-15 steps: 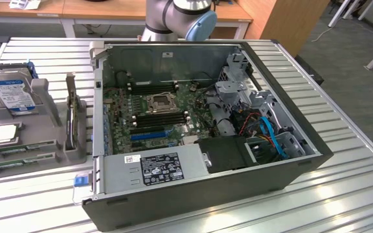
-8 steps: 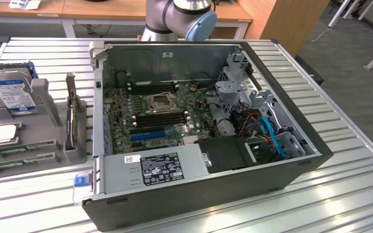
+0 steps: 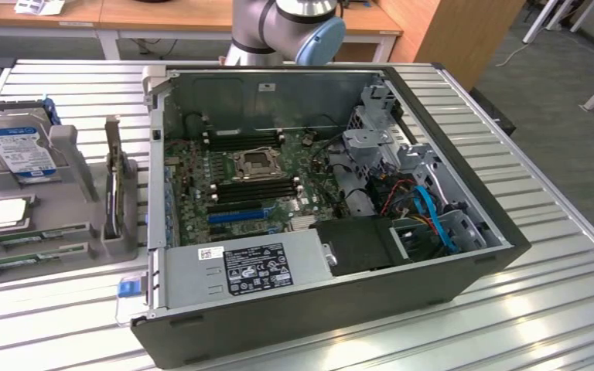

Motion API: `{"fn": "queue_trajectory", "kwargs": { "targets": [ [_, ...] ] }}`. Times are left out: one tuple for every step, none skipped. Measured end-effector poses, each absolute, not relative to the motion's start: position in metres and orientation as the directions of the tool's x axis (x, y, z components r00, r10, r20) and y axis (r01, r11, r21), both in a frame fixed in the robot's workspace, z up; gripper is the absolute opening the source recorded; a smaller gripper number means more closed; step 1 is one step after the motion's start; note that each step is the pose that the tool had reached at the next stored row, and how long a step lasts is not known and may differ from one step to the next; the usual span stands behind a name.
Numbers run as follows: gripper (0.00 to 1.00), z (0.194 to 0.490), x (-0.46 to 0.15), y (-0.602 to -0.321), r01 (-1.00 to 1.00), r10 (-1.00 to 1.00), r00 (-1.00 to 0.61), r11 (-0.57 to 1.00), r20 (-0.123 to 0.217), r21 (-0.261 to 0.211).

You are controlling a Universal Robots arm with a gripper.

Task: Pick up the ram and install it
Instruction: 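Pick up the ram and move it above insertion slot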

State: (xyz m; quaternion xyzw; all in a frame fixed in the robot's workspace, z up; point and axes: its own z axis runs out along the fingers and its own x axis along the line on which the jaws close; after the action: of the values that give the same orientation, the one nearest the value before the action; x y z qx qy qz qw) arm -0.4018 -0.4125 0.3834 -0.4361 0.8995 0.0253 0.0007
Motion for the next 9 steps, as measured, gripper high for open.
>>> {"fn": "queue_trajectory", "kwargs": {
  "targets": [
    [0.10,0.3834,-0.4018,-0.4125,-0.796,-0.796,-0.605,0.604,-0.023,0.045],
    [0.10,0.3833,-0.4018,-0.4125,-0.806,-0.806,-0.591,0.590,-0.023,0.045],
    [0.10,0.3833,-0.4018,-0.4125,-0.817,-0.817,-0.576,0.575,-0.023,0.045],
    [0.10,0.3832,-0.4018,-0.4125,-0.827,-0.827,-0.562,0.560,-0.023,0.045],
    [0.10,0.3832,-0.4018,-0.4125,-0.838,-0.838,-0.545,0.544,-0.023,0.045],
    [0.10,0.3831,-0.4018,-0.4125,-0.848,-0.848,-0.530,0.529,-0.023,0.045],
    [0.10,0.3831,-0.4018,-0.4125,-0.857,-0.857,-0.515,0.513,-0.023,0.045],
    [0.10,0.3830,-0.4018,-0.4125,-0.866,-0.866,-0.499,0.498,-0.023,0.045],
    [0.10,0.3830,-0.4018,-0.4125,-0.875,-0.875,-0.484,0.483,-0.023,0.045]
  ]
}}
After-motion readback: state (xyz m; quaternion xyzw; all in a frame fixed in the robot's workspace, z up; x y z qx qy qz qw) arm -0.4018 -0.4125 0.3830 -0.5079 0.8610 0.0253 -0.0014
